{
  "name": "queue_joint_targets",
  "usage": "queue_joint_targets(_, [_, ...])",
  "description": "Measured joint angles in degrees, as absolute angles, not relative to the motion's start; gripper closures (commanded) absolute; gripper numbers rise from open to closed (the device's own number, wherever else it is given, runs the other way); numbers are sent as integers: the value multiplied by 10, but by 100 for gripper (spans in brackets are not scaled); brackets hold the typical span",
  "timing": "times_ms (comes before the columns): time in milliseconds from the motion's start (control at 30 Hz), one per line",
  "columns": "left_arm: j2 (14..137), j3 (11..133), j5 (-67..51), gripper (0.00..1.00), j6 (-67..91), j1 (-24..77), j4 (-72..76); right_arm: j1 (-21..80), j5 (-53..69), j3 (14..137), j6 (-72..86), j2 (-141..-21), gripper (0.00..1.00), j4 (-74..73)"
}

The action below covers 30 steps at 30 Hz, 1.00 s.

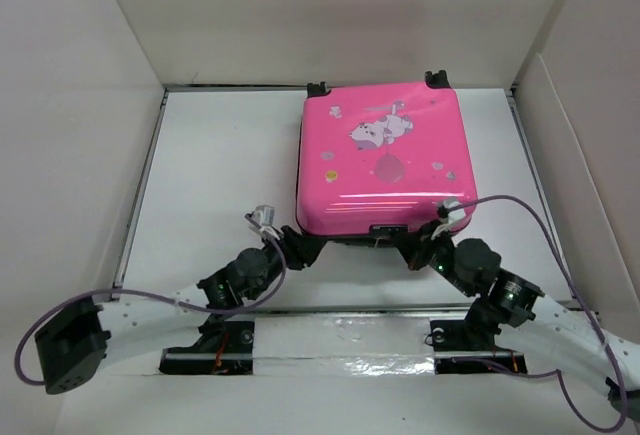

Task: Pack the luggage

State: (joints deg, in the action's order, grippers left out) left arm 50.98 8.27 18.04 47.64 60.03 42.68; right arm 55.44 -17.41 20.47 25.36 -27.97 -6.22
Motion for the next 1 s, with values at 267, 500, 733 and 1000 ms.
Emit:
queue_joint_targets(267, [304, 83, 259, 53, 499, 550, 174, 490, -150, 219, 260, -225, 100, -77])
queue_joint_targets(500, [320, 98, 283, 53, 512, 484, 81, 476, -157, 234, 274, -227, 73, -99])
queue_joint_targets(733, [411, 144, 207, 51, 499, 301, 173, 472, -201, 303, 269, -228, 72, -193])
queue_joint_targets(1000, [626, 208, 117, 51, 495, 254, 297, 243, -313, 470, 193, -415, 100, -164])
